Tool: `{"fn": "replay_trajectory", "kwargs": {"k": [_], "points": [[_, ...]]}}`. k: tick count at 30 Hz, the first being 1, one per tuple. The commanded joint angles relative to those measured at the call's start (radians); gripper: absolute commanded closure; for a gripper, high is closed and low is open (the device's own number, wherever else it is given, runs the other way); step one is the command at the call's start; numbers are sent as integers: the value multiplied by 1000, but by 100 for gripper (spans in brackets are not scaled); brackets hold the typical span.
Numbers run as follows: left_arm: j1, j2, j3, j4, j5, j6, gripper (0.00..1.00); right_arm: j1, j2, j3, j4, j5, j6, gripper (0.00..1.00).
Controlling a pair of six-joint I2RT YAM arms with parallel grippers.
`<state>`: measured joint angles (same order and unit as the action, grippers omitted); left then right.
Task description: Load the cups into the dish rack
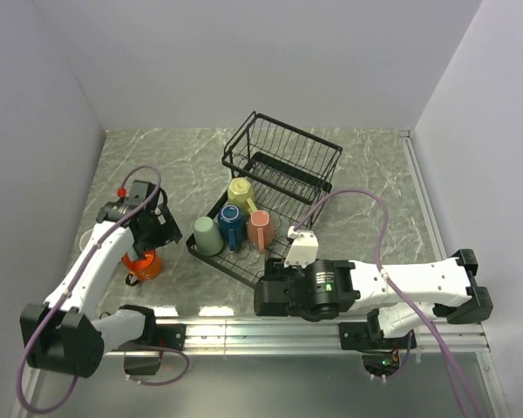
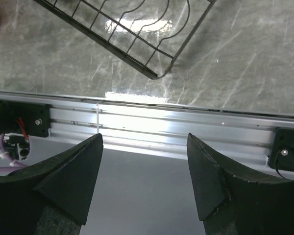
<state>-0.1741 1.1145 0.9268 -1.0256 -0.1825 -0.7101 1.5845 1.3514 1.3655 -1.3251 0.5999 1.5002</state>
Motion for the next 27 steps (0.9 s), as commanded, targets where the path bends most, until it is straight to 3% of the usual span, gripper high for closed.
{"fn": "replay_trajectory", "kwargs": {"k": [1, 7, 14, 18, 23, 24, 26, 27], "points": [[27, 68, 63, 51, -46, 52, 1, 22, -49, -26, -115, 26, 87, 25], [136, 157, 46, 119, 66, 121, 1, 40, -69, -45, -117, 21, 91, 27], [173, 223, 1, 191, 175, 141, 7, 46, -92, -66, -117, 31, 92, 27], [173, 260, -9, 219, 222, 146, 26, 46, -97, -71, -117, 38, 84, 27], [173, 301, 1, 236, 252, 169, 41, 46, -94, -59, -117, 40, 81, 28], [173, 306, 4, 234, 253, 175, 53, 45, -94, -57, -117, 37, 81, 29], [173, 314, 14, 229, 250, 182, 67, 49, -100, -60, -120, 34, 95, 30], [173, 317, 17, 228, 250, 192, 81, 49, -103, -62, -120, 32, 103, 30]]}}
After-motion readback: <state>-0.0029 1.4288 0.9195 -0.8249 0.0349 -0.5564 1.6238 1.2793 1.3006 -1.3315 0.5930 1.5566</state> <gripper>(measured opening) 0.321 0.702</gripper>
